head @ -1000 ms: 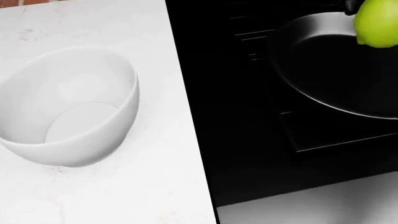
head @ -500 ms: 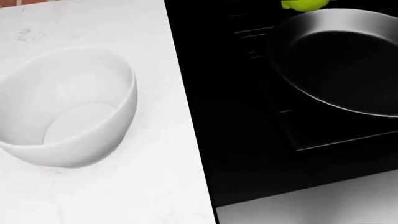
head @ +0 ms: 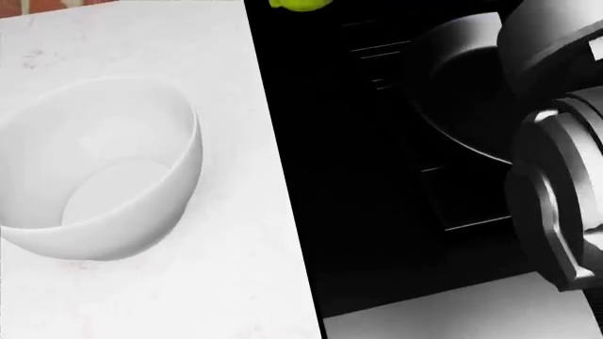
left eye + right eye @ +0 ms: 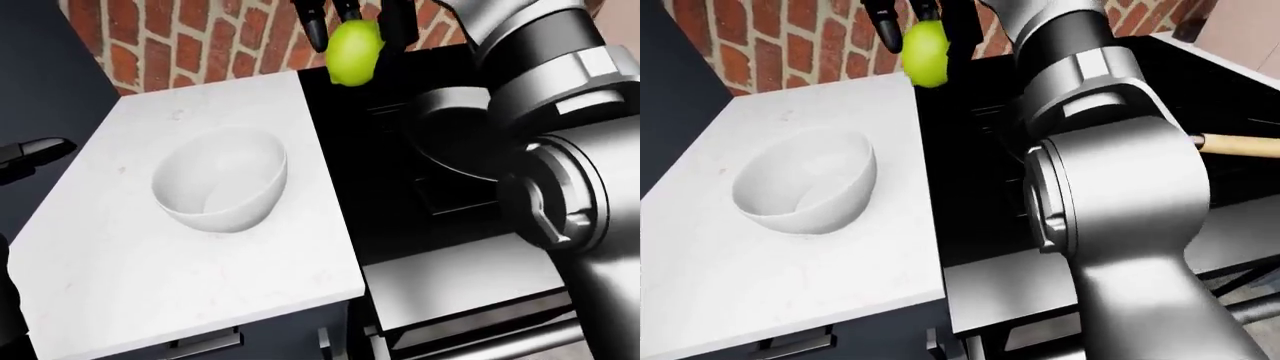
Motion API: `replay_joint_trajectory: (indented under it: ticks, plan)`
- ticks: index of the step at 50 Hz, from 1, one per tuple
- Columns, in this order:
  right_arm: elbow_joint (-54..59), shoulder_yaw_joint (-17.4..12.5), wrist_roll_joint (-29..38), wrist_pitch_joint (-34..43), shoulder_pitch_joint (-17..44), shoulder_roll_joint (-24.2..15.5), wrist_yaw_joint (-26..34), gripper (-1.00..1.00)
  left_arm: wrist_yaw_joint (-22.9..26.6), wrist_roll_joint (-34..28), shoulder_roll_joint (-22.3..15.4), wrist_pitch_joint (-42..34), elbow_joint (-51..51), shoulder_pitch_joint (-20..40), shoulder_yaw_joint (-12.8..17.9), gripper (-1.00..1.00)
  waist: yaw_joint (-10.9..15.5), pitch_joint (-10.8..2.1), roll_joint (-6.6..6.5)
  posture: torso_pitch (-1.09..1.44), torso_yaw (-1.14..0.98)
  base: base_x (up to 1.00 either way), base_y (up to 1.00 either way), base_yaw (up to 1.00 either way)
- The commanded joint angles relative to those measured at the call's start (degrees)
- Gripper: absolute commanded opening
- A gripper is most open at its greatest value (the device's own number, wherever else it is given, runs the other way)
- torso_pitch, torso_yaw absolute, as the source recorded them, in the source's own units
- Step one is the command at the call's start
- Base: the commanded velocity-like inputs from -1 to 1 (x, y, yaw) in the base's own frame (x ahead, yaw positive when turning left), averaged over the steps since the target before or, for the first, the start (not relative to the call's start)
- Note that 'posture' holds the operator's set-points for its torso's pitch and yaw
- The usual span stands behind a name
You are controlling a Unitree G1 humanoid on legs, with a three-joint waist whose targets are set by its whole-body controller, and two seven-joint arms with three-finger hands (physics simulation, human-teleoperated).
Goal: Pick the lemon from the pan and place it in the bowl.
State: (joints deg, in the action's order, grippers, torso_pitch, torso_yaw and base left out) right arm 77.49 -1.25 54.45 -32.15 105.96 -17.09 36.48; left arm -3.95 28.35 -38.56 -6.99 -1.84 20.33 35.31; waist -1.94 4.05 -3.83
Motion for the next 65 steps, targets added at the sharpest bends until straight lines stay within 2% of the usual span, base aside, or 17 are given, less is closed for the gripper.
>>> replay_joint_trajectory:
  ticks: [1,11,27,34,41,58,65]
  plan:
    - [-1.85,-0.48,-1.05,0.63,2.22,0.17,-2.11,-1.00,0.00,0.06,-1.57,1.43,-1.73,1.16,1.19,1.00,-0.07,-1.58,-0.49,0.00,0.00,0.00,0.00,0.00]
    - [-2.19,-0.05,-2.94,1.16,2.88,5.89,-5.13,-1.00,-0.17,0.52,-2.02,1.18,-1.73,1.33,1.50,1.00,-0.21,-1.60,-0.93,0.00,0.00,0.00,0.00,0.00]
    - [-2.66,2.76,-2.12,-0.12,0.49,14.26,-10.83,-1.00,-0.10,1.38,-2.53,1.41,-1.01,1.03,2.28,1.00,-0.45,-1.70,-1.55,0.00,0.00,0.00,0.00,0.00]
    - [-2.91,2.76,-2.65,0.74,0.69,17.43,-12.85,-1.00,0.02,1.69,-2.26,1.95,-0.99,0.15,2.67,1.00,-0.49,-1.75,-1.87,0.00,0.00,0.00,0.00,0.00]
    - [-3.11,3.66,-2.16,0.65,-0.45,20.71,-19.25,-1.00,0.02,1.84,-2.18,1.99,-1.13,-0.12,2.73,1.00,-0.53,-1.82,-2.06,0.00,0.00,0.00,0.00,0.00]
    - [-3.50,5.62,0.57,-2.19,-3.86,24.50,-25.83,-1.00,-0.07,2.20,-2.24,2.09,-1.25,-0.54,3.28,1.00,-0.52,-1.95,-2.33,0.00,0.00,0.00,0.00,0.00]
    - [-3.71,6.26,1.93,-2.34,-5.54,25.69,-25.91,-1.00,0.04,2.19,-2.10,2.19,-1.21,-0.77,3.30,1.00,-0.51,-2.04,-2.37,0.00,0.00,0.00,0.00,0.00]
